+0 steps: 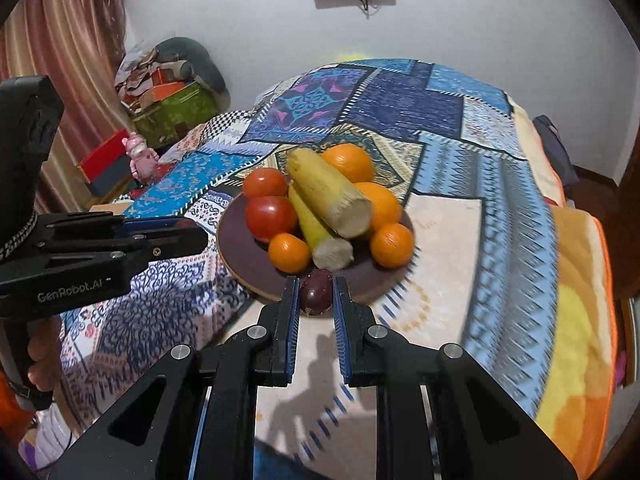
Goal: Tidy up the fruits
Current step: 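Lower both grapes onto the purple plate and open both tools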
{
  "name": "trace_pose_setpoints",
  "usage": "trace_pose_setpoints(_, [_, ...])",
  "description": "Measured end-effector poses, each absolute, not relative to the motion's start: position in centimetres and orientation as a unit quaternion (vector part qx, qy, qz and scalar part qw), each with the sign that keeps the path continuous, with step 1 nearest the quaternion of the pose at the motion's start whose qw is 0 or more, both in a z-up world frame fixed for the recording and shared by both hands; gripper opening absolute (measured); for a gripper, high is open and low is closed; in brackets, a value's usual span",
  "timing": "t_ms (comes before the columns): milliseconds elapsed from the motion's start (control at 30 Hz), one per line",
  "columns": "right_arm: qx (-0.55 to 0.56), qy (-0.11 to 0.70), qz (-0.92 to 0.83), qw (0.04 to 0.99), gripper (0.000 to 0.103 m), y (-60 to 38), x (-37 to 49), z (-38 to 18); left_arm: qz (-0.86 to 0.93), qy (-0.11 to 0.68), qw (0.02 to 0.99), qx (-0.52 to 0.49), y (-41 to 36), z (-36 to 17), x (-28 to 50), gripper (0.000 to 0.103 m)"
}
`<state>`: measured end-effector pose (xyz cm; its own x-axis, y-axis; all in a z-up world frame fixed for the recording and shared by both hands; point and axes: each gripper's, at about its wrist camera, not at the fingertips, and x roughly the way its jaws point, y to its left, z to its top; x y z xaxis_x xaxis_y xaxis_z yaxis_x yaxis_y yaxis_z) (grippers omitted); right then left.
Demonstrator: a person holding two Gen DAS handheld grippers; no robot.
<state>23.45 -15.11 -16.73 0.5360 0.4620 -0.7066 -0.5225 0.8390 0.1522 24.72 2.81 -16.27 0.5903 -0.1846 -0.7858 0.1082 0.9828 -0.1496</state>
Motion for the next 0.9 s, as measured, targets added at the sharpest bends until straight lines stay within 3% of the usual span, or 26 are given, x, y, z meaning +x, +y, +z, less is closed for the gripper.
trace_pose_setpoints(667, [-0.039,0.444,0.271,0.853,0.015,-13.4,26.8,-20.4,-0.099,0.478,0.87,-0.067,2.6,-20.5,28.5,0.024])
trace_pose_setpoints(767, [-0.04,0.447,0.271,0.852,0.016,-13.4,26.7,-20.6,-0.1,0.477,0.871,-0.065,2.4,-20.5,28.4,0.029])
trace_pose_setpoints(900, [-0.04,0.449,0.271,0.85,0.018,-13.4,26.6,-20.5,-0.1,0.47,0.875,-0.061,2.2,-20.1,28.0,0.045])
